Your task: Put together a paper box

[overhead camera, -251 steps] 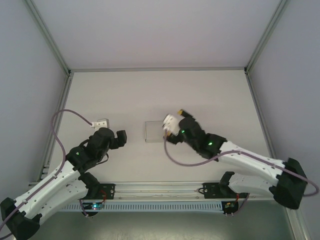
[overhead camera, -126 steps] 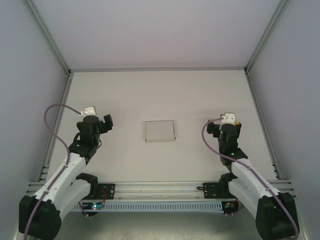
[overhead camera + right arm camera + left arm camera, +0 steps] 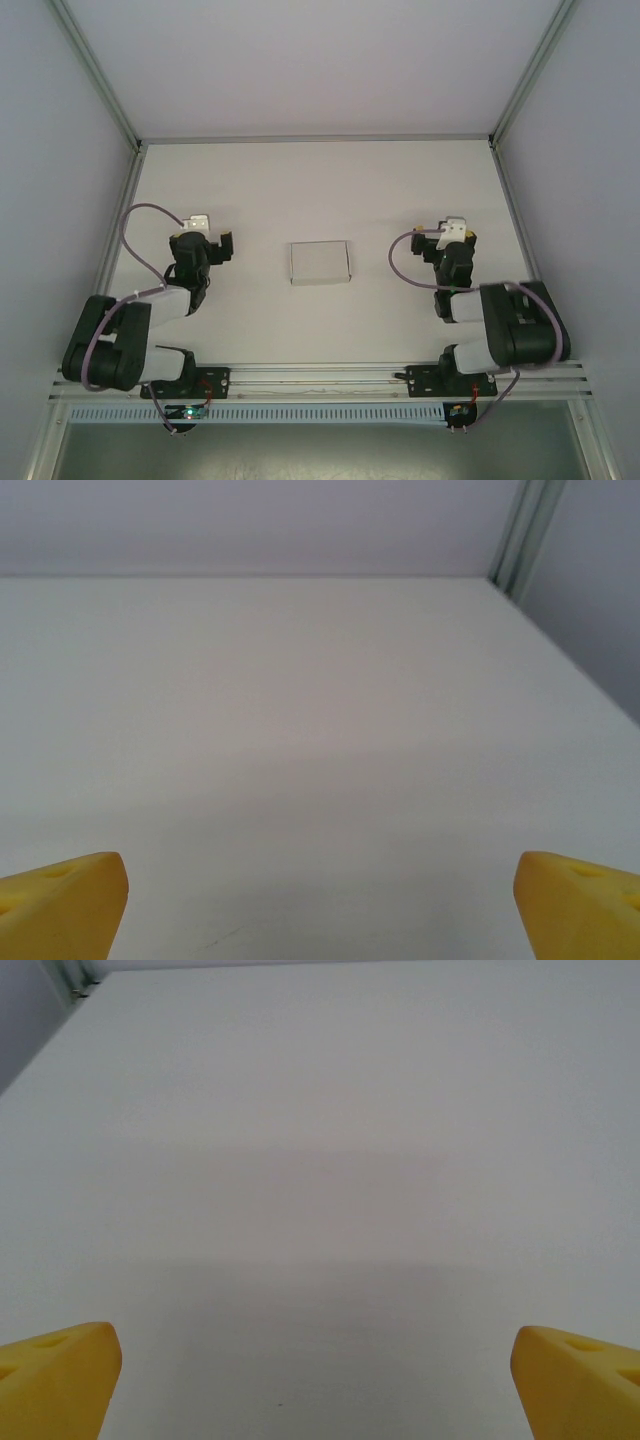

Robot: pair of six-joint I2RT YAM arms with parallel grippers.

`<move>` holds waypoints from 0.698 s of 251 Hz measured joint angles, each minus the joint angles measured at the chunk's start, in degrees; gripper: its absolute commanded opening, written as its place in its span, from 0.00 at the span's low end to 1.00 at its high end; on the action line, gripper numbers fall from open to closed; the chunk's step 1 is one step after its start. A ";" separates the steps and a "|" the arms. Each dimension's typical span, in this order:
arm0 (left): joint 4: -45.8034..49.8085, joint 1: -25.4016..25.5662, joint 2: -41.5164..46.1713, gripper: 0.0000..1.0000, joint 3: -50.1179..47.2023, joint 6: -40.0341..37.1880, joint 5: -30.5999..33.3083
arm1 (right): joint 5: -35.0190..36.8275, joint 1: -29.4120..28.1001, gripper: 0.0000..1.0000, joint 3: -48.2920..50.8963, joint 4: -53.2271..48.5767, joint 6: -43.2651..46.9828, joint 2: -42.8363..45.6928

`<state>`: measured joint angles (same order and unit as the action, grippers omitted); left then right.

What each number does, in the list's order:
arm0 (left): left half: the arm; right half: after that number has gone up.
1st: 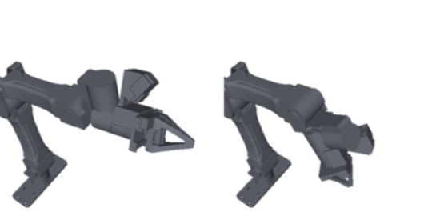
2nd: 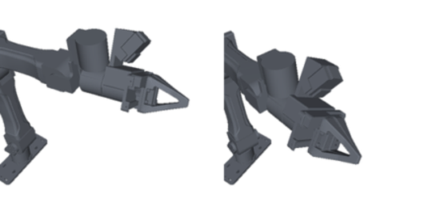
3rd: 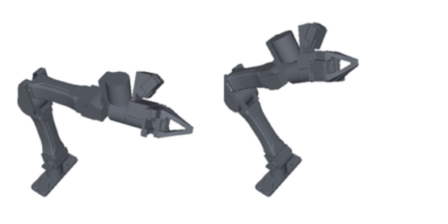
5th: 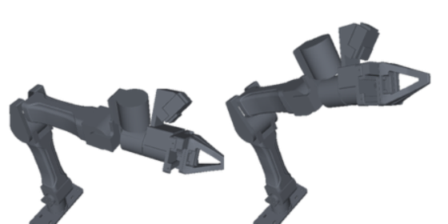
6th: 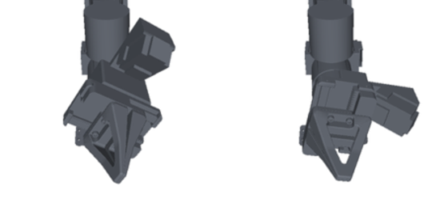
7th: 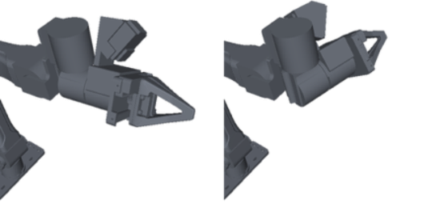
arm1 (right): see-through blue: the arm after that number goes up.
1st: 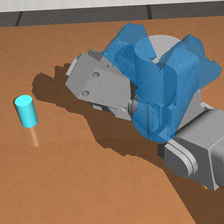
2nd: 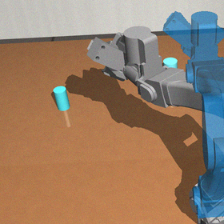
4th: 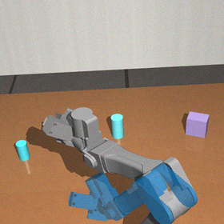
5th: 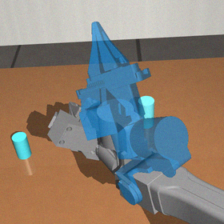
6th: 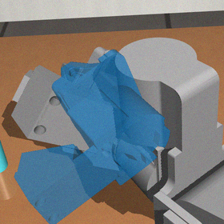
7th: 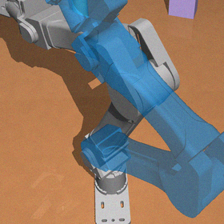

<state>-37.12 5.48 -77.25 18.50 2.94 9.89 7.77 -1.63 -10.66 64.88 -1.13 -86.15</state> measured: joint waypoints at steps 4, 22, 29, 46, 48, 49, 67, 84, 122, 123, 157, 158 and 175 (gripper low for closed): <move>-0.92 -0.20 -0.68 1.00 0.00 -0.33 -0.59 | -0.20 0.02 0.98 -0.09 0.61 -0.02 -1.07; -7.32 -1.14 -5.25 1.00 -0.02 -1.14 -2.25 | -0.94 0.04 0.99 -1.29 -2.45 0.00 -1.95; -10.71 -1.62 -7.87 0.99 0.04 -1.14 -2.51 | -1.01 0.04 0.99 -2.58 -4.04 -0.02 -1.75; -11.37 -3.78 -11.87 1.00 0.63 -0.46 -3.82 | -1.27 0.04 0.99 -5.51 -3.96 -0.02 -1.81; -11.13 -4.04 -11.96 1.00 0.63 -0.35 -3.91 | -1.29 0.04 0.98 -5.77 -3.96 -0.02 -1.79; -10.99 -4.15 -11.96 1.00 0.66 -0.33 -3.91 | -1.31 0.04 0.98 -5.92 -3.96 -0.02 -1.77; -11.26 -6.12 -12.26 1.00 1.07 -0.13 -5.31 | -1.75 0.04 0.99 -7.76 -4.15 0.00 -1.53; -10.86 -6.36 -12.31 1.00 2.56 -0.13 -6.95 | -1.92 0.04 0.98 -7.96 -4.17 0.00 -1.44; -11.37 -6.34 -12.28 1.00 3.93 -0.15 -9.11 | -2.32 0.04 0.98 -7.93 -5.16 0.00 -1.44; -11.37 -6.34 -12.28 1.00 3.93 -0.15 -9.16 | -2.32 0.04 0.99 -7.93 -5.22 0.00 -1.44; -11.32 -6.34 -12.28 1.00 3.93 -0.15 -9.88 | -2.34 0.04 0.98 -7.93 -5.68 0.00 -1.44; -11.32 -6.34 -12.28 1.00 3.93 -0.15 -9.90 | -2.34 0.04 0.99 -7.93 -5.68 0.00 -1.44; -11.32 -6.34 -12.28 1.00 3.93 -0.15 -9.94 | -2.34 0.04 0.99 -7.93 -5.97 0.00 -1.44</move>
<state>-48.45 -0.86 -89.54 22.44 2.79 -0.05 5.43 -1.58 -18.59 58.92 -1.13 -87.59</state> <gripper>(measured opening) 0.999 0.986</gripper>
